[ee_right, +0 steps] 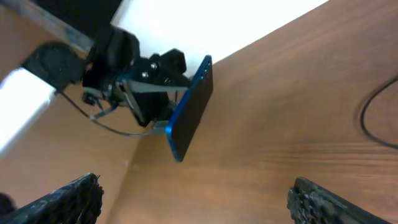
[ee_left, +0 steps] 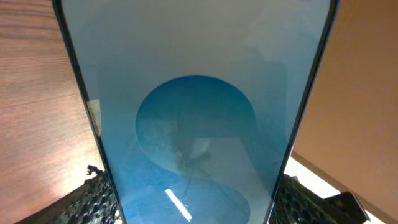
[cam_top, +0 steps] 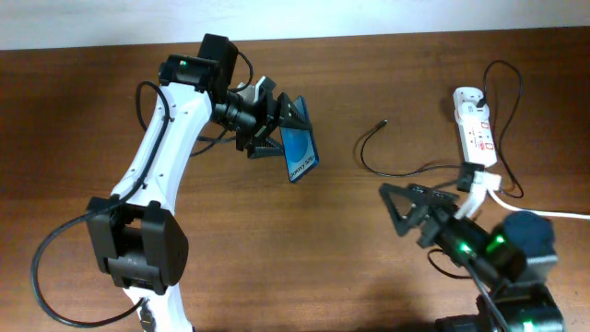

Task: Plug charger to phone and switch on socket
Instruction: 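Reach the right gripper to the phone and grasp its edge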

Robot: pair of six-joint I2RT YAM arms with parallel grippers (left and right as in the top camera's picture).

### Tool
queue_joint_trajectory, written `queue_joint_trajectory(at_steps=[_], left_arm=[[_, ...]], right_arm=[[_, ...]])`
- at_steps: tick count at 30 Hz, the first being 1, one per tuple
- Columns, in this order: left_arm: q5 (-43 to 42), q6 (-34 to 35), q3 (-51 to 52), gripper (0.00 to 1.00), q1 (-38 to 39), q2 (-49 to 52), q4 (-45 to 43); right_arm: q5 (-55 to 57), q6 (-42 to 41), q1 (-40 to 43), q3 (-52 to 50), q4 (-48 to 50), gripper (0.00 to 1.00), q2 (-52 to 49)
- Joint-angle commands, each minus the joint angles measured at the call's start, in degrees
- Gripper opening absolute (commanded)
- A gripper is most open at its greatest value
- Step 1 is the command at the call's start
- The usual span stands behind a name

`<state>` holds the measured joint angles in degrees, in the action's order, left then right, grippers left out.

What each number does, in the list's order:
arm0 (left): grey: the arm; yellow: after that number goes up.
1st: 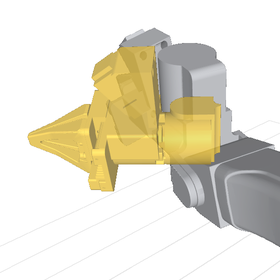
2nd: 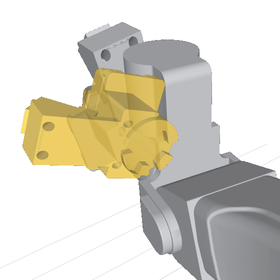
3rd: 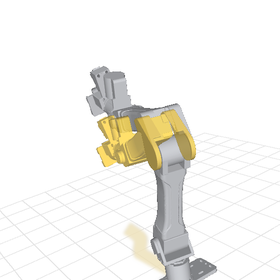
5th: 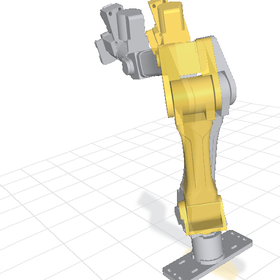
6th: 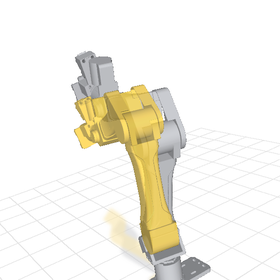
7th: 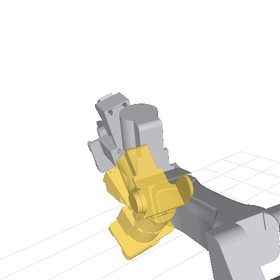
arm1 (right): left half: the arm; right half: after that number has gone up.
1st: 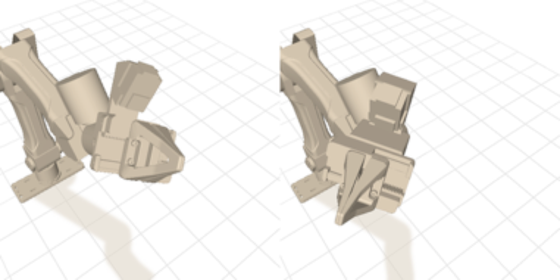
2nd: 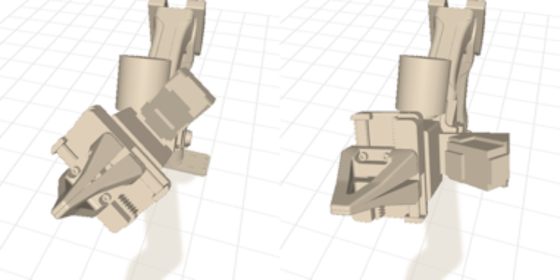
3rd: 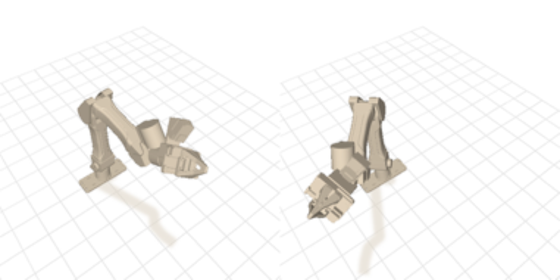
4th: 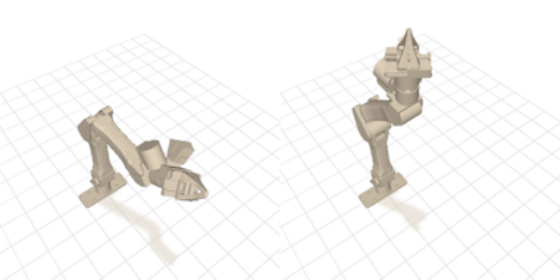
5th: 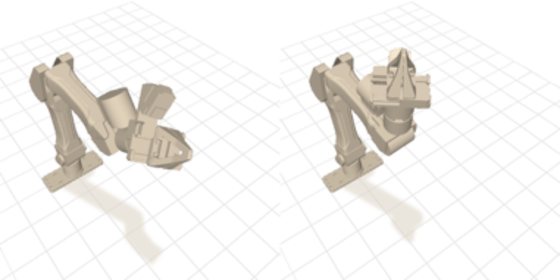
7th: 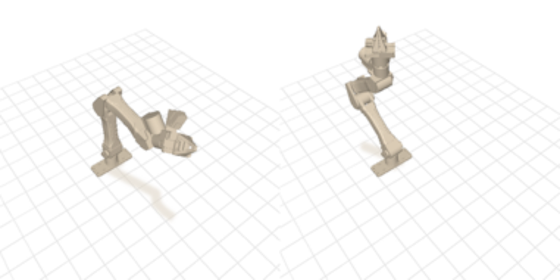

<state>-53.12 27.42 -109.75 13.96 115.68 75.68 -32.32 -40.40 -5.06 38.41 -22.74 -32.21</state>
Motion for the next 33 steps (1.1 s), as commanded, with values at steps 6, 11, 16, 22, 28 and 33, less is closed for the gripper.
queue_joint_trajectory(at_steps=[6,11,16,22,28,33], left_arm=[[-3.06,2.75,-1.36,0.47,-0.26,-2.14,0.0],[-3.08,2.71,-1.36,0.47,-0.26,-2.14,0.02],[-3.06,1.51,-1.36,0.47,-0.26,-2.14,0.59],[-3.06,1.2,-1.36,0.47,-0.26,-2.14,0.68],[-3.04,1.22,-1.36,0.47,-0.26,-2.14,0.63],[-3.02,1.2,-1.36,0.46,-0.24,-2.14,0.63]], right_arm=[[71.76,2.97,-48.65,1.42,12.41,0.98,-18.78],[72.3,11.67,-52.19,1.42,35.34,0.99,-35.95],[65.66,11.43,-49.18,1.42,43.36,0.88,-40.22],[47.3,2.03,-38.51,1.42,44.92,0.82,-40.61],[44.33,-1.86,-38.03,1.42,50.64,0.74,-44.92],[44.72,-2.12,-37.99,1.44,53.05,0.57,-46.66]])
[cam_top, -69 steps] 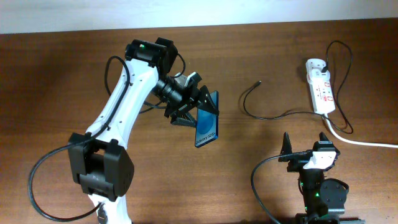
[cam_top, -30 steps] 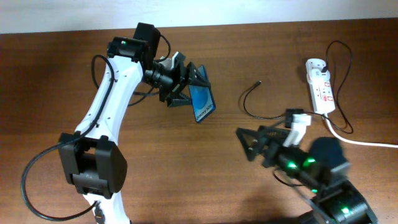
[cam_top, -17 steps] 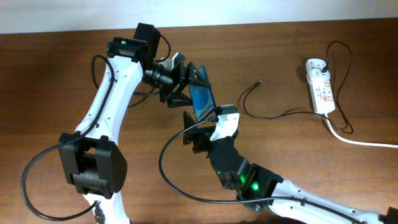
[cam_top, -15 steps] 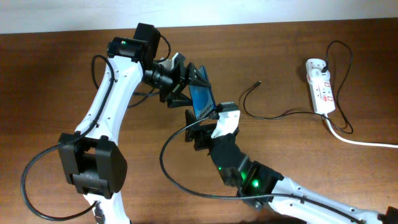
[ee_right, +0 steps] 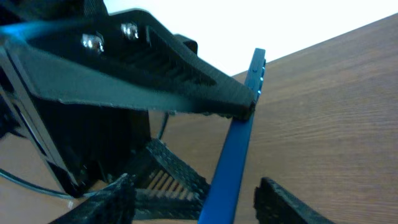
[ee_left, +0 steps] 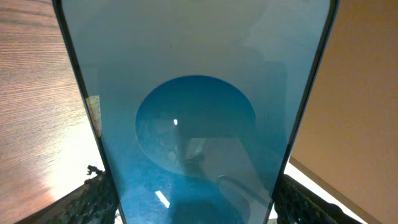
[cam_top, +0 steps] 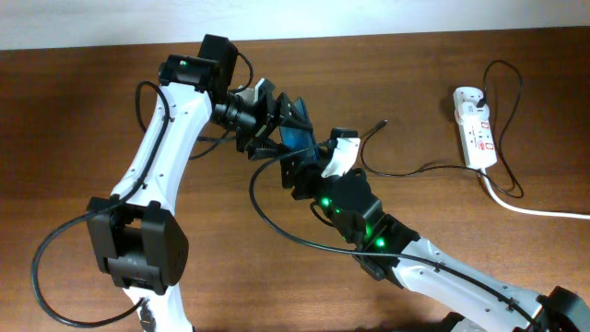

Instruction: Plug charger to phone and switch on socket

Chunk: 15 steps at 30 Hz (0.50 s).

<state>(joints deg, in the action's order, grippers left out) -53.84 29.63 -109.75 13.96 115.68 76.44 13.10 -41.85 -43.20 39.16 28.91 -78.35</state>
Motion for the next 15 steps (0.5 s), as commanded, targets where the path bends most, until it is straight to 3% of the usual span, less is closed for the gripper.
queue_joint_trajectory(at_steps=[1,6,10,15], left_arm=[[-2.29,-1.01,-1.36,0.46,-0.26,-2.14,-0.13],[-2.1,-0.98,-1.36,0.47,-0.26,-2.14,-0.11],[-2.12,-1.01,-1.36,0.47,-0.24,-2.14,-0.07],[-2.12,-0.98,-1.36,0.52,-0.26,-2.14,-0.07]], right_arm=[[-0.7,-0.68,0.15,0.7,1.97,0.52,-0.52],[-0.94,-3.56,0.15,0.72,2.01,0.33,-0.52],[-0.98,-3.82,0.15,0.72,2.03,0.28,-0.5],[-2.4,-7.15,0.15,0.72,2.21,0.07,-0.5]])
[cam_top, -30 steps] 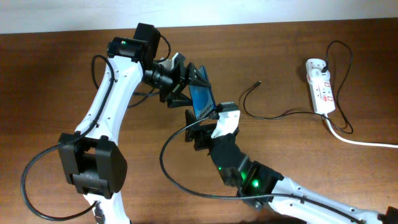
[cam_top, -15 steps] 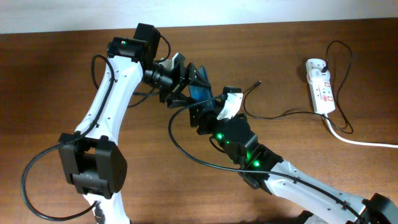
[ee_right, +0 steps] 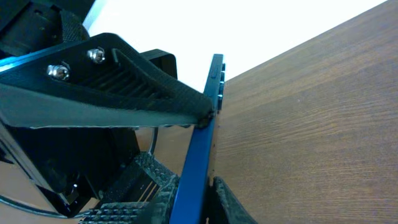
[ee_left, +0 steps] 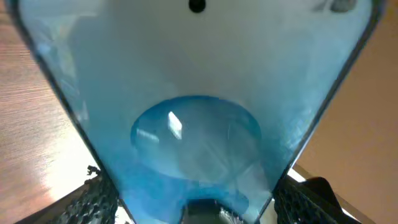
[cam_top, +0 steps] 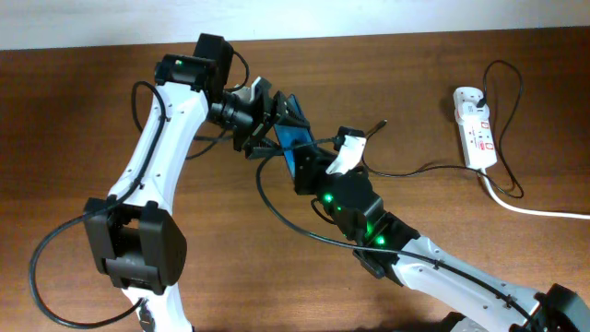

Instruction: Plug charger to phone and switch on socket

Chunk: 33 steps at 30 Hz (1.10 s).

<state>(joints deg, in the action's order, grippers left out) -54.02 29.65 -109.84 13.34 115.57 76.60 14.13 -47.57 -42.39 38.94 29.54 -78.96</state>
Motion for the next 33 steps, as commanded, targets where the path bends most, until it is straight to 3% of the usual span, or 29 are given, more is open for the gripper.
queue_joint_trajectory(at_steps=[1,4,6,9,14,17,22,25,27,30,33], left_arm=[[-1.97,-1.01,-1.27,0.54,0.35,-2.03,-0.24],[-1.95,-1.01,-1.27,0.66,0.35,-2.03,-0.22],[-1.92,-1.01,-1.27,0.87,0.35,-2.03,-0.28],[-1.55,-3.08,-1.27,0.99,-0.61,-2.03,-0.9],[2.21,-9.64,-2.54,0.99,-6.73,-3.82,-0.48],[5.68,-15.56,-2.58,0.99,-10.78,-11.41,-0.46],[18.01,-24.22,-2.56,1.0,-17.88,-34.67,3.23],[29.05,-24.17,-0.92,1.0,-21.97,-52.3,5.79],[30.18,-24.09,4.35,0.99,-22.95,-62.58,5.33],[39.23,-12.61,17.62,0.99,-23.26,-74.9,4.42],[39.87,-1.92,35.58,0.99,-23.26,-82.07,-3.61]], right_arm=[[-3.43,-1.42,-0.66,0.94,1.84,0.04,0.11],[-3.41,-1.51,-0.66,0.94,2.51,0.04,0.13],[-3.41,-3.13,-0.59,0.94,2.75,0.04,0.17],[-3.48,-5.38,0.96,0.96,2.84,0.04,0.17],[-10.23,-12.79,6.82,1.05,2.86,0.04,0.17],[-19.26,-21.29,10.8,1.05,2.86,0.04,0.17],[-36.15,-33.31,15.61,1.05,2.86,0.04,0.15],[-43.54,-38.66,15.69,1.05,2.86,0.04,0.15],[-46.82,-41.09,15.69,1.05,2.86,0.04,0.15],[-49.33,-41.31,15.69,1.05,2.86,0.04,0.15],[-51.08,-41.46,15.85,1.05,2.84,0.04,0.15]])
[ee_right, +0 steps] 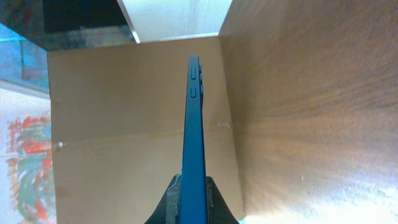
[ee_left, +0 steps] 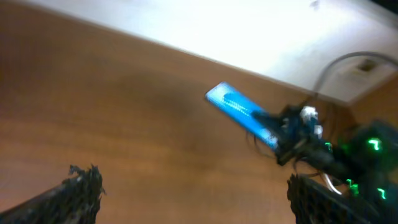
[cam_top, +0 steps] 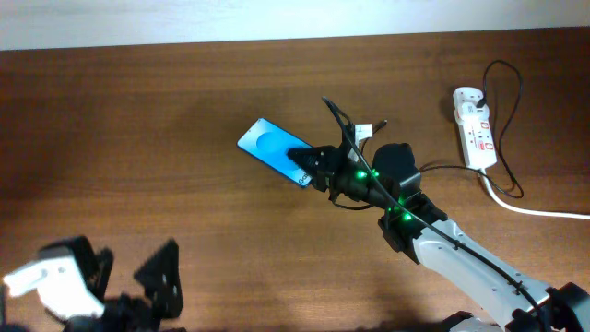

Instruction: Plug charger to phone and switch on socket

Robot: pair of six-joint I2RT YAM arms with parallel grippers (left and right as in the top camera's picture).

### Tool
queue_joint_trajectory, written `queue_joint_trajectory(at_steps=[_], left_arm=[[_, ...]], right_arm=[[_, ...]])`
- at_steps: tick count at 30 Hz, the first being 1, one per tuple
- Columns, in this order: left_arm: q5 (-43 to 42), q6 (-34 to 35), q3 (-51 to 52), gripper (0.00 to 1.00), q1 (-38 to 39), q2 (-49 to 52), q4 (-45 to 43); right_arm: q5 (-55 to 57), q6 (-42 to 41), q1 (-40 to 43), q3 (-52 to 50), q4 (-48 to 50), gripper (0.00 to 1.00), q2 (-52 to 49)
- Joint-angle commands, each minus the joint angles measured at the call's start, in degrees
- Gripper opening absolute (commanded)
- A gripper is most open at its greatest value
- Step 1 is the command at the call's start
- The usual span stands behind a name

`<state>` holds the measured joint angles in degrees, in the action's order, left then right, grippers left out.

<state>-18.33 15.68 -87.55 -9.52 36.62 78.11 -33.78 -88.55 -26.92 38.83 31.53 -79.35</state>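
Note:
The blue phone [cam_top: 273,149] hangs over the middle of the table, and my right gripper [cam_top: 312,166] is shut on its near end. In the right wrist view the phone [ee_right: 194,124] shows edge-on between the two fingers [ee_right: 176,199]. The charger's black cable ends in a loose plug [cam_top: 383,122] on the table behind my right arm. It runs to the white power strip [cam_top: 477,126] at the far right. My left gripper [cam_top: 124,275] is open and empty at the front left, far from the phone [ee_left: 241,114].
A white mains cable [cam_top: 544,212] leaves the power strip toward the right edge. The black charger cable [cam_top: 442,168] loops across the table beside my right arm. Bare wood [cam_top: 138,138] lies left of the phone.
My left gripper has let go of the phone and is now open at the front left. My right gripper alone holds the phone, which lies flatter and slightly nearer the middle.
My left gripper held the phone upright over the table's middle while my right gripper stood open at the front right. Then the right gripper was at the phone's lower edge, open, then closed round it. Now the phone is in the right gripper and the left is away.

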Motion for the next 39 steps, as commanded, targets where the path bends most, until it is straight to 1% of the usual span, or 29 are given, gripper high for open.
queue_joint_trajectory(at_steps=[1,2,4,6,7,8,10,11,12,14,17,18,20,21,24,25,27,28,29,30,33,37,38,39], left_arm=[[3.26,18.86,19.63,0.99,-0.39,-3.74,-8.79],[-1.33,24.61,26.51,0.99,-0.39,-3.5,-14.32],[-14.23,31.87,37.33,0.99,-0.39,-2.05,-27.23],[-28.79,49.09,50.14,0.99,-0.39,2.97,-45.44],[-32.2,52.61,52.85,1.0,-0.39,4.98,-50.51],[-35.32,54.64,54.9,1.0,-0.35,7.41,-56.22],[-37.05,57.02,55.47,0.98,0.2,10.64,-60.39],[-36.89,58.73,55.47,0.95,0.87,11.65,-61.68],[-35.56,61.55,55.47,0.94,2.12,12.74,-63.52],[-32.06,64.98,55.47,0.92,5.11,14.08,-67.98],[-26.8,67.65,55.47,0.89,10.05,15.15,-75.84],[-25.2,67.67,55.47,0.88,11.15,15.26,-76.41],[-22.71,69.11,55.47,0.83,13.14,15.3,-76.41],[-22.03,69.83,55.47,0.79,13.73,15.28,-76.43],[-20.0,71.8,55.47,0.69,15.08,15.37,-76.41],[-19.74,72.94,55.47,0.64,15.1,15.34,-76.41],[-19.17,76.41,55.47,0.49,15.1,15.34,-76.41],[-18.69,76.52,55.47,0.42,15.1,15.34,-76.41],[-18.32,76.52,55.47,0.39,15.1,15.34,-76.41],[-17.64,76.7,55.47,0.31,15.1,15.34,-76.41],[-17.35,79.06,55.47,0.24,15.1,15.45,-77.35],[-17.2,79.03,55.47,0.24,15.13,15.45,-77.61],[-17.22,79.03,55.47,0.2,15.13,15.45,-77.61],[-17.49,78.99,55.47,0.13,15.13,15.45,-77.59]], right_arm=[[-3.19,-0.48,0.37,1.16,0.87,0.04,0.55],[-3.06,-0.48,0.37,1.16,0.87,0.04,0.55],[-2.84,-0.46,0.37,1.16,0.85,0.04,0.55],[-0.28,1.27,0.35,1.14,0.26,0.04,0.39],[1.14,1.25,0.31,1.14,-0.59,0.04,0.33],[2.93,1.27,0.31,1.14,-1.55,0.04,0.22],[5.84,1.11,0.31,1.14,-3.8,0.04,0.17],[6.25,0.98,0.31,1.14,-3.89,0.04,0.11],[6.19,-1.36,0.24,1.14,-3.85,0.04,0.11],[5.84,-7.06,-0.9,1.14,-3.82,0.04,0.11],[4.39,-14.23,-4.76,1.16,-3.54,0.04,0.11],[3.76,-15.98,-5.79,1.14,-3.26,0.04,0.11],[2.71,-17.59,-7.65,1.16,-2.97,0.04,0.11],[2.25,-18.49,-8.24,1.16,-2.97,0.04,0.11],[1.84,-19.98,-9.94,1.16,-0.04,0.04,0.11],[1.86,-19.96,-10.21,1.14,0.0,0.04,0.11],[1.81,-19.96,-10.21,1.14,0.04,0.04,0.11],[1.38,-19.93,-10.21,1.14,0.02,0.04,0.11],[0.74,-19.91,-10.27,1.14,0.02,0.04,0.11],[-0.2,-19.91,-10.36,1.14,0.04,0.04,0.11],[-0.42,-19.93,-11.19,1.14,0.07,0.04,0.11],[-0.09,-19.91,-12.13,1.14,0.46,0.04,0.11],[-0.07,-19.91,-12.13,1.14,0.46,0.04,0.11],[-0.07,-19.89,-12.13,1.14,0.46,0.04,0.11]])
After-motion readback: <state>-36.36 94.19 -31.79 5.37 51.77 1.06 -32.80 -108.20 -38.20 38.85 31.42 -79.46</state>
